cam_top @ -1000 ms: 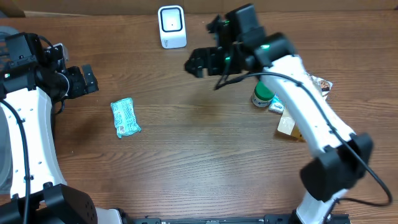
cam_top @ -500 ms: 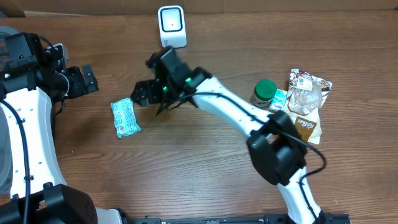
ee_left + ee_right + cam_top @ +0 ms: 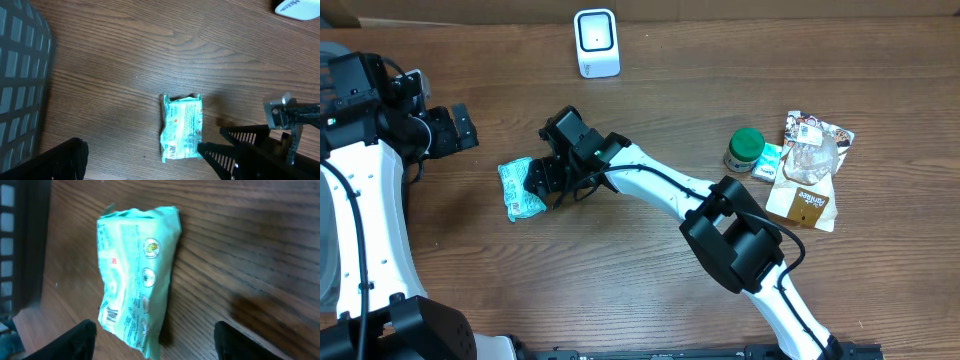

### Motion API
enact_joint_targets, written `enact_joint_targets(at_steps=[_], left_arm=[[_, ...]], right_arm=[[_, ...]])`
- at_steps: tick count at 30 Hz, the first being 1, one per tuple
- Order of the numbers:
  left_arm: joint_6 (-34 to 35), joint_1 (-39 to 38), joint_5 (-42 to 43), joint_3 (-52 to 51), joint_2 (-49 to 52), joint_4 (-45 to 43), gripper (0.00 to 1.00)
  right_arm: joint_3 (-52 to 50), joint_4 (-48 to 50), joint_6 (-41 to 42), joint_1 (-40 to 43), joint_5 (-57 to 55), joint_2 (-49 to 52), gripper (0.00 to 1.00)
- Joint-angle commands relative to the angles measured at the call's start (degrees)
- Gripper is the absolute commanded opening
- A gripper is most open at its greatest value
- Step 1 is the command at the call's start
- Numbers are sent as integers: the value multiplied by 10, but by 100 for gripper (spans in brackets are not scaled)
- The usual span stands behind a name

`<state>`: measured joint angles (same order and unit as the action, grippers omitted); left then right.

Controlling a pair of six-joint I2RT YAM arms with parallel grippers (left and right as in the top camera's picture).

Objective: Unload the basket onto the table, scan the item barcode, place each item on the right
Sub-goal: 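Release the snack bag and reach the right gripper to the wipes pack, then grasp the mint-green wipes pack with the right gripper and lift it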

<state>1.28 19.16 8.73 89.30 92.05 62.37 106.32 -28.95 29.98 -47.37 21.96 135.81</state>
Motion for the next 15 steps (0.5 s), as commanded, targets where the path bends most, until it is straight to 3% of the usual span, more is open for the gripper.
enact_joint_targets(at_steps=[1,8,15], left_arm=[[-9,-1,0,4,1,0,100],[-9,-1,0,4,1,0,100],[-9,-1,0,4,1,0,100]], right_arm=[[-6,7,0,-9,-23,10,65],[-20,26,0,-28,-66,10,63],[-34,45,1,-29,-76,10,54]])
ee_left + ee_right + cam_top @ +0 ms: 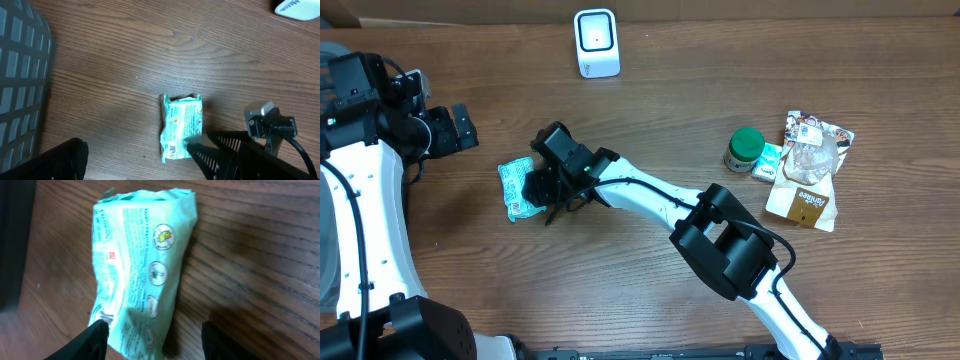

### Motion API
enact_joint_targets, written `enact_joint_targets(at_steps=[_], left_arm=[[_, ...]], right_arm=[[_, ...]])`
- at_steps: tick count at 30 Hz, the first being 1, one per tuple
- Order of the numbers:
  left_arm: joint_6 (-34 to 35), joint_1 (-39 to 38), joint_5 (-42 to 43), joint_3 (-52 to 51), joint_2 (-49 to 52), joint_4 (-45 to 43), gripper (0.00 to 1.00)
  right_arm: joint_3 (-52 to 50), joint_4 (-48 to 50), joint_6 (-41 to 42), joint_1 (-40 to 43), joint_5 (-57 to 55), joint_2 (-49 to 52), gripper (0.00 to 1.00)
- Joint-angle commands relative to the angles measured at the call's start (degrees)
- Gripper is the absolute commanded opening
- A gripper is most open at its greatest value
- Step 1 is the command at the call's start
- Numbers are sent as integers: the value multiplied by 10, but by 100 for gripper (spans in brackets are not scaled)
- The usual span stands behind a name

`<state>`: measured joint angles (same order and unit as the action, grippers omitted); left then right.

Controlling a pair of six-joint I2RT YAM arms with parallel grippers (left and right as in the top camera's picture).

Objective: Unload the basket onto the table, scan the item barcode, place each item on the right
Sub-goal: 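Grasp the mint-green wipes pack with the right gripper and lift it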

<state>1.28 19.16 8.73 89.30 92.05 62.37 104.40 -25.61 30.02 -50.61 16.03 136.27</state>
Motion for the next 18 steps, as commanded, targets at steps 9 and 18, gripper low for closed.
enact_joint_targets(at_steps=[9,18], left_arm=[[-9,-1,0,4,1,0,99],[-9,-1,0,4,1,0,99]], right_arm=[[-20,21,0,3,-21,5,38],[-20,35,0,-1,-36,11,34]])
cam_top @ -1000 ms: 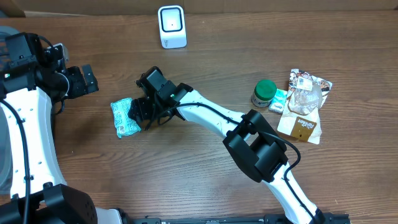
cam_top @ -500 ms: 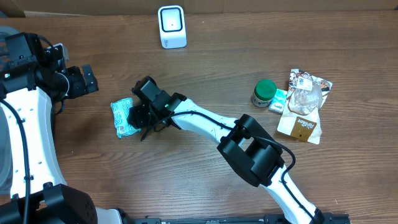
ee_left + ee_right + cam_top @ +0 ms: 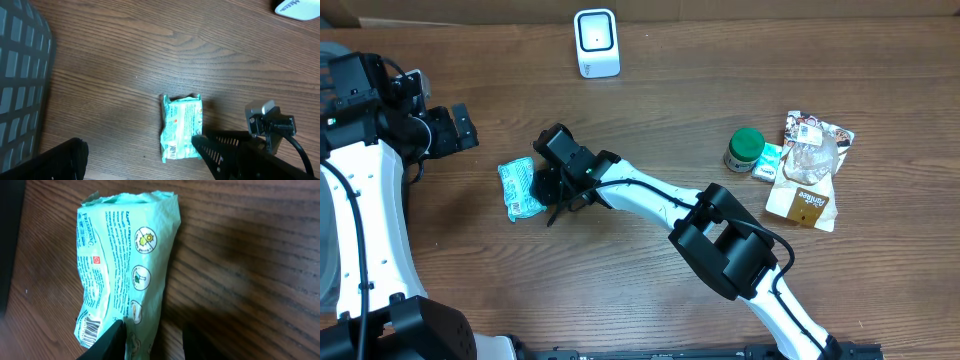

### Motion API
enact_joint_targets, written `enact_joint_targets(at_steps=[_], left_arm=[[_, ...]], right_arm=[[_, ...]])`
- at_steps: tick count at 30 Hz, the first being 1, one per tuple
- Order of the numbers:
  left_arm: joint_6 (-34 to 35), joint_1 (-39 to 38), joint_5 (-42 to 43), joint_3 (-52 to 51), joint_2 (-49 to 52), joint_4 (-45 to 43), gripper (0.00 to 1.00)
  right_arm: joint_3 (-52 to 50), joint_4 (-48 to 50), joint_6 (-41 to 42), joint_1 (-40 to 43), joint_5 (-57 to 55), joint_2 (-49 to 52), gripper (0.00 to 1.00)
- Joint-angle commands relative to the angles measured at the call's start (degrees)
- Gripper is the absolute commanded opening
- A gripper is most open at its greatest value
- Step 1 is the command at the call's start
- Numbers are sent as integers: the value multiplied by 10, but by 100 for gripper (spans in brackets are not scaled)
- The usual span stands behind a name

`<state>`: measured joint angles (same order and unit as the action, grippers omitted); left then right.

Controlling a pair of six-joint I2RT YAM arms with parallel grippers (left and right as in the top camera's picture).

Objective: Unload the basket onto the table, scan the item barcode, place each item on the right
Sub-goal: 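Grasp the mint-green wipes pack with the right gripper and lift it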

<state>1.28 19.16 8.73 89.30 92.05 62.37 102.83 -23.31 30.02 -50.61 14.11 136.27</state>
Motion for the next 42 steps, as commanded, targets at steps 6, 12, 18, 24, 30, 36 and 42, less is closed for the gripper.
enact_joint_targets(at_steps=[6,12,18,24,30,36,42], left_arm=[[-9,-1,0,4,1,0,100],[-9,-1,0,4,1,0,99],[-9,-1,0,4,1,0,99],[-9,-1,0,4,1,0,100],[-9,-1,0,4,1,0,99],[-9,-1,0,4,1,0,99],[-9,-1,0,4,1,0,100]], right_arm=[[-5,45,0,-15,-17,33,34],[-4,43,0,-11,-16,34,4],[-4,19,1,23,13,12,4],[-4,-56,19,74,5,-36,4],[-4,-166,121,124,-45,-85,4],[-4,-255,233,123,-43,-94,4],[-4,-313,152,90,-40,-94,20]])
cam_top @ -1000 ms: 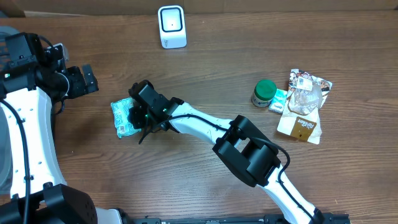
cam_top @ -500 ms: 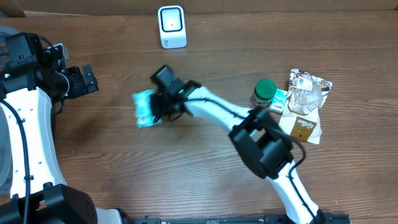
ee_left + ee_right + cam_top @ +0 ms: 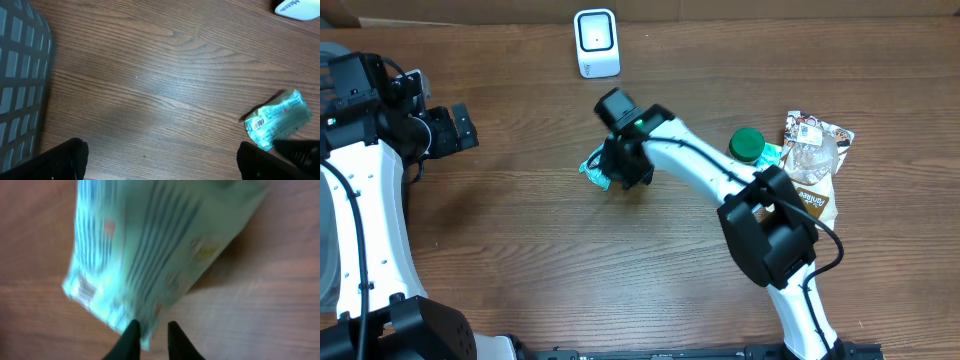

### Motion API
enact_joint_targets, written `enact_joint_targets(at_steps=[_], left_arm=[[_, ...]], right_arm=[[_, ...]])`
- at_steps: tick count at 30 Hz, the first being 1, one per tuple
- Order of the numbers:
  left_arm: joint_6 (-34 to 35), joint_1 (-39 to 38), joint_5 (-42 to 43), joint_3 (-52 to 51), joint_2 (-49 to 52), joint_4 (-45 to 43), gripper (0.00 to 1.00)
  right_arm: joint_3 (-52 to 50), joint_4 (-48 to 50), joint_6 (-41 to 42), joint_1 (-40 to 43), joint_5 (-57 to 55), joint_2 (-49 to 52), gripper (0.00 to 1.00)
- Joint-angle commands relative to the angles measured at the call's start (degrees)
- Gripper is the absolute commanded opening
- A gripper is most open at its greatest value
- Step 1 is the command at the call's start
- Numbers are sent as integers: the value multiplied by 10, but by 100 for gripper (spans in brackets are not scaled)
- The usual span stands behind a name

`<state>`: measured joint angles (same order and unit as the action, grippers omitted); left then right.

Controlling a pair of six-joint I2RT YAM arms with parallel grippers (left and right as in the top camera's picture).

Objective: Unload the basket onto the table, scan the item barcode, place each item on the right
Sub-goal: 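Grasp the mint-green wipes pack with the right gripper and lift it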

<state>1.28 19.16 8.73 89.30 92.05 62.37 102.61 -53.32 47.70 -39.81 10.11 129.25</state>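
Note:
The item is a teal snack packet (image 3: 593, 168), pinched at one edge by my right gripper (image 3: 612, 168), which is shut on it. It sits left of table centre, in front of the white scanner (image 3: 596, 42). The left wrist view shows the packet (image 3: 277, 119) tilted, with a barcode at its lower left end. In the right wrist view the packet (image 3: 150, 245) is blurred, and the gripper (image 3: 150, 332) holds its lower edge. My left gripper (image 3: 460, 128) is open at the far left, well away from the packet.
A green-lidded jar (image 3: 745, 148) and several snack bags (image 3: 808, 170) lie at the right. A grey slatted basket (image 3: 20, 75) shows at the left edge of the left wrist view. The scanner's corner (image 3: 297, 7) appears at the top right there.
My right gripper has shut on the packet's edge and carried it right and toward the back, from the table's left part to a spot in front of the scanner. The left arm is unchanged.
The packet lay flat at the left with my right gripper open beside it. The gripper then came closer, its fingers straddling the packet's right edge. Now it is shut on the packet and holds it nearer the scanner. The left arm stayed put.

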Motion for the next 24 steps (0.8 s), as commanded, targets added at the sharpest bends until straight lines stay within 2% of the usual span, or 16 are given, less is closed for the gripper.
enact_joint_targets(at_steps=[1,3,6,8,14,17,24], left_arm=[[-9,-1,0,4,1,0,99],[-9,-1,0,4,1,0,99],[-9,-1,0,4,1,0,100],[-9,-1,0,4,1,0,100],[-9,-1,0,4,1,0,99],[-9,-1,0,4,1,0,99],[-9,-1,0,4,1,0,100]], right_arm=[[1,-24,-42,-19,3,-25,21],[13,-54,-107,-17,11,-29,22],[49,-100,-203,1,11,-38,37],[89,-129,-284,21,11,-41,52],[150,-114,-514,87,12,-41,75],[148,-89,-575,115,34,-38,77],[148,-51,-607,163,134,1,76]])
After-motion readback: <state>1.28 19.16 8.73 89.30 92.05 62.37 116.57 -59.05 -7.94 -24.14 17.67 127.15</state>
